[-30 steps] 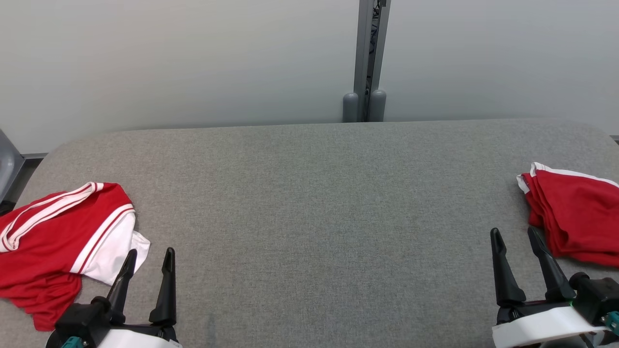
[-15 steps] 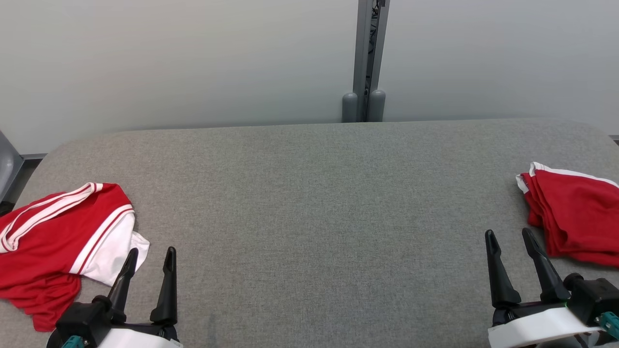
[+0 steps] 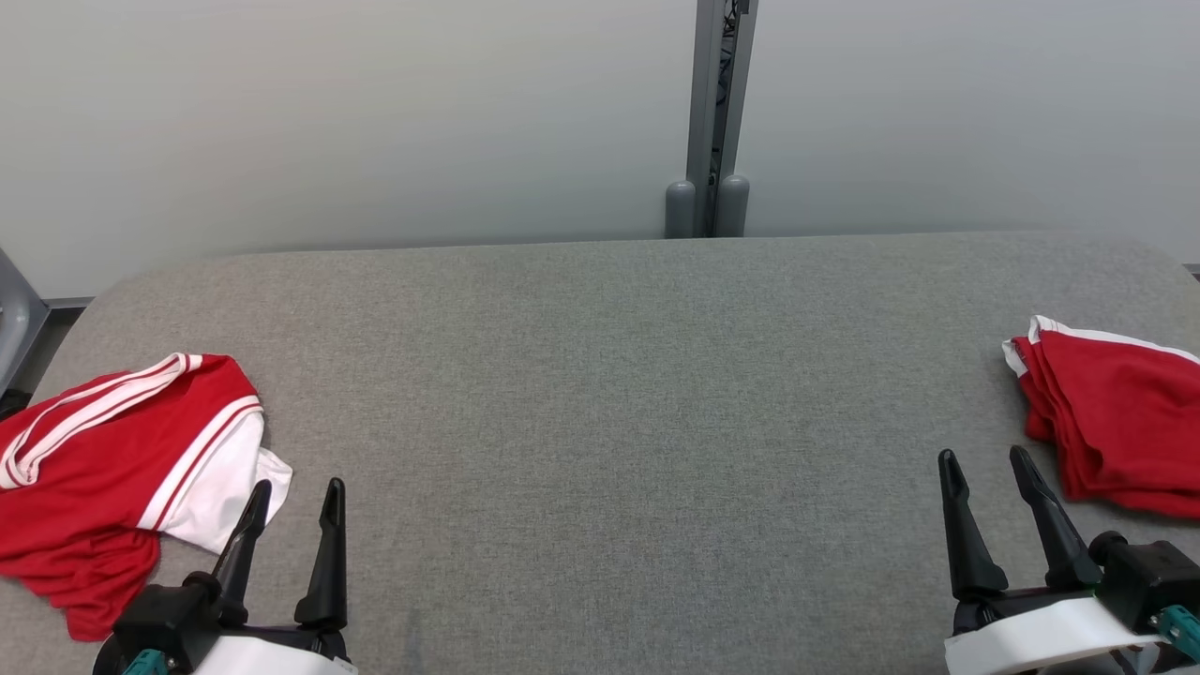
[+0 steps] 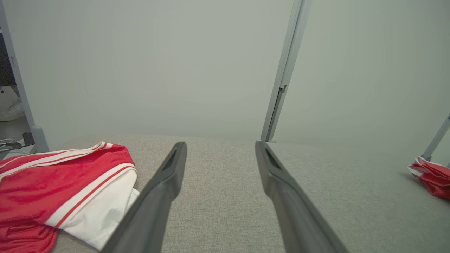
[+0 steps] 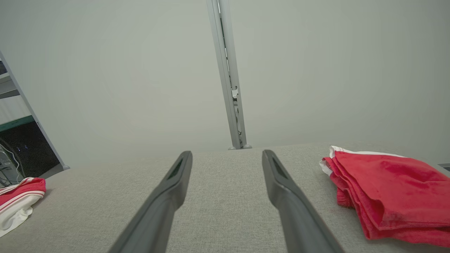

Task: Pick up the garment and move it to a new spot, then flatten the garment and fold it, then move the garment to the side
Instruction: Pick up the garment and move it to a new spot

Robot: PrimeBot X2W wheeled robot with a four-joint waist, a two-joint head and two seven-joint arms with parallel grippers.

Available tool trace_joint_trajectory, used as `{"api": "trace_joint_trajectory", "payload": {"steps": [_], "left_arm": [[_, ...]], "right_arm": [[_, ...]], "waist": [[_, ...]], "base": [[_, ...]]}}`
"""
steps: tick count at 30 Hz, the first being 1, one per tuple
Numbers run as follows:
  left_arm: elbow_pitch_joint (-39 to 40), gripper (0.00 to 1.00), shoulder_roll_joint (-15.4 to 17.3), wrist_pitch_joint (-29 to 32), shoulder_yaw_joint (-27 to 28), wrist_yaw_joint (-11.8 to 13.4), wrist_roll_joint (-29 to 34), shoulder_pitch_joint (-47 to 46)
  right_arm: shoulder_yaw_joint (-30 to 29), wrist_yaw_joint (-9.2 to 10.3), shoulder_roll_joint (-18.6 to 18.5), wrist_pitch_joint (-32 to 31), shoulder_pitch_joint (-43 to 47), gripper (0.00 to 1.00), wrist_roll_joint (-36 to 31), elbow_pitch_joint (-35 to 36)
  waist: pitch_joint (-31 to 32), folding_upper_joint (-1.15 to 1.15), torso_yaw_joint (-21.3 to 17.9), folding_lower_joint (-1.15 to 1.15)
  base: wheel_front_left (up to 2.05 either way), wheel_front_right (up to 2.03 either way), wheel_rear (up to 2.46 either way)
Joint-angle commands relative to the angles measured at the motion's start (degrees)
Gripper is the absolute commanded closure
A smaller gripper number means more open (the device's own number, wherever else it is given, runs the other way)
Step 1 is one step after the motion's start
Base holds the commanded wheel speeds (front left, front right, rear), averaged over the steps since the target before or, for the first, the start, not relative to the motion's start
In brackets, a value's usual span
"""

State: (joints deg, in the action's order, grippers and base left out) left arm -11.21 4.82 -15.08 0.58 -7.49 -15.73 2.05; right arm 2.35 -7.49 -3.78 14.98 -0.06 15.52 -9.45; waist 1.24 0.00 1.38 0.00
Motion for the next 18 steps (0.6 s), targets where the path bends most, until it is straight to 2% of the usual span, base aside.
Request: {"api": "trace_joint_trajectory", "payload": {"steps": [1, 11, 18], "left_arm": [[0.0, 0.0, 0.2, -0.1, -0.1, 0.0, 0.2, -0.8], [-0.6, 0.0, 0.6, -0.1, 0.0, 0.0, 0.3, -1.5], [-1.1, 0.0, 1.1, -0.1, 0.8, 0.0, 0.5, -1.7]], "right_arm": [[-0.1, -0.01, -0.1, 0.3, -0.3, 0.0, -0.4, 0.0], [0.6, -0.01, 0.0, 0.3, -0.5, 0.0, 0.0, -0.5], [1.5, -0.01, 0.0, 0.3, -0.6, 0.0, 0.6, -1.8]], "waist": [[0.0, 0.0, 0.3, 0.0], [0.3, 0.0, 5.6, 0.0], [0.4, 0.0, 12.4, 0.0]], "base": [[0.0, 0.0, 0.0], [0.0, 0.0, 0.0], [0.0, 0.0, 0.0]]}}
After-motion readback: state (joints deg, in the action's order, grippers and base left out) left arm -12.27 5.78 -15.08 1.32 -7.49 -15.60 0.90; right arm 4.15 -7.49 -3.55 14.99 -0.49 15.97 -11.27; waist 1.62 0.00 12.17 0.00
